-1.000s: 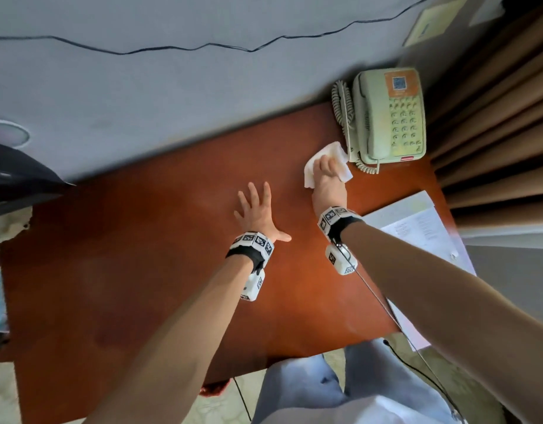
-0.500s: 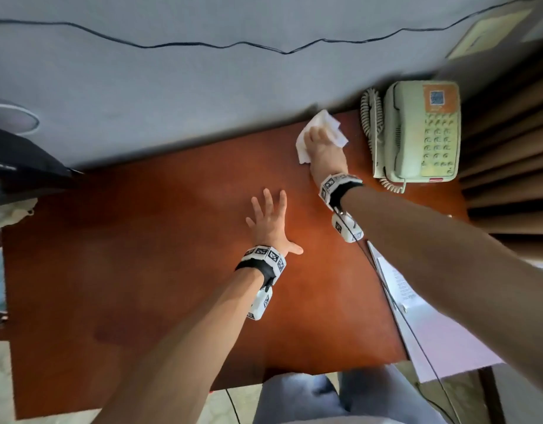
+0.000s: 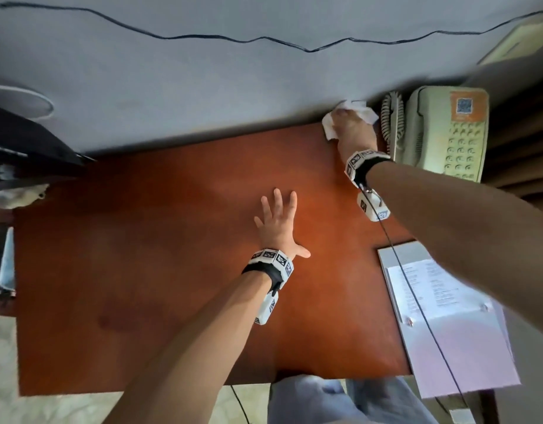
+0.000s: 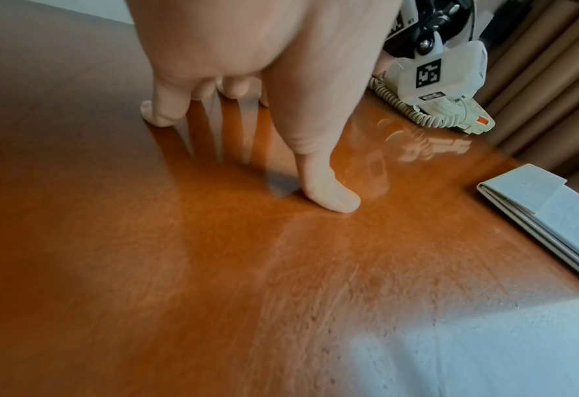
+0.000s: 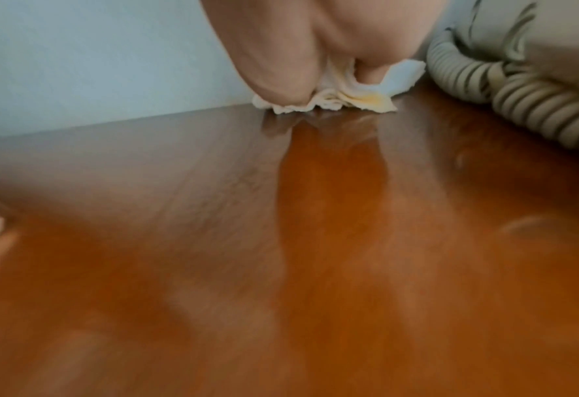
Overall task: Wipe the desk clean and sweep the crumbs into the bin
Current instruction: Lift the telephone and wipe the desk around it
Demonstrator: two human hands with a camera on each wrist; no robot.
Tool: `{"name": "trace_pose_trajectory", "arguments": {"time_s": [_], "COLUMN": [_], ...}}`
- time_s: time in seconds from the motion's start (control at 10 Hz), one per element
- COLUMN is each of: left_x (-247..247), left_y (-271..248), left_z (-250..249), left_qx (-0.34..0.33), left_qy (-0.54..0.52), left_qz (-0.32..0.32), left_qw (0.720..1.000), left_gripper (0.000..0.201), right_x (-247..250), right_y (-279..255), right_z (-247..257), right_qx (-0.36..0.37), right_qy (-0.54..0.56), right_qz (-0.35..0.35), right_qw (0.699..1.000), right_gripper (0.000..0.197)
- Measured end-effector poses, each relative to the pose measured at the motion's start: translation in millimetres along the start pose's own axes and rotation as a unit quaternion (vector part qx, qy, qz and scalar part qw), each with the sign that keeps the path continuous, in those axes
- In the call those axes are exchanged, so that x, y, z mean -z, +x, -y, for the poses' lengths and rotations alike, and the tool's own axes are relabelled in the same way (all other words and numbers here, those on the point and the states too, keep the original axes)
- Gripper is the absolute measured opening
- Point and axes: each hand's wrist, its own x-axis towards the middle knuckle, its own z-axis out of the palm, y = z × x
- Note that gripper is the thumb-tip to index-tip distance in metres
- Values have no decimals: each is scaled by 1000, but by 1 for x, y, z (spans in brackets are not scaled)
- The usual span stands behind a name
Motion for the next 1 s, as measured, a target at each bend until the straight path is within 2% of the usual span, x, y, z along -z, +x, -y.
{"name": "trace_pose_trajectory", "arguments": {"time_s": [0.1, 0.2, 0.3, 0.4, 0.5, 0.6, 0.7, 0.8, 0.9, 1.0], "left_x": [0, 0, 2, 6, 15, 25, 33, 41, 39, 32], "left_y": [1, 1, 0, -6, -9, -9, -5, 6, 22, 37], "left_z": [0, 2, 2, -5, -24, -62, -119, -177, -217, -235], "left_qx": [4, 8, 5, 17, 43, 9, -85, -210, -207, -91], "left_qy": [-4, 4, 10, 37, 64, 20, 36, 118, 132, -24], "left_qz": [-1, 0, 3, 7, 2, -95, -163, -199, -184, -161], "left_qw": [1000, 1000, 1000, 999, 997, 995, 982, 950, 952, 982], "left_gripper": [154, 153, 152, 152, 142, 96, 71, 63, 80, 95], "right_x": [-15, -44, -59, -54, -39, -24, -12, -5, -11, -42], "right_y": [-40, -122, -178, -199, -209, -210, -221, -233, -244, -234], "right_z": [1, 6, -1, -8, -25, -49, -66, -83, -94, -106], "right_qx": [8, 36, 58, 47, 37, -17, -24, -8, -13, -14], "right_qy": [-9, 3, -9, -12, -11, 42, 50, 53, 50, 74], "right_qz": [-6, 54, 97, 137, 136, 124, 112, 104, 105, 109], "right_qw": [1000, 998, 994, 989, 990, 991, 992, 993, 993, 991], "right_gripper": [62, 72, 78, 81, 83, 84, 89, 88, 86, 90]}}
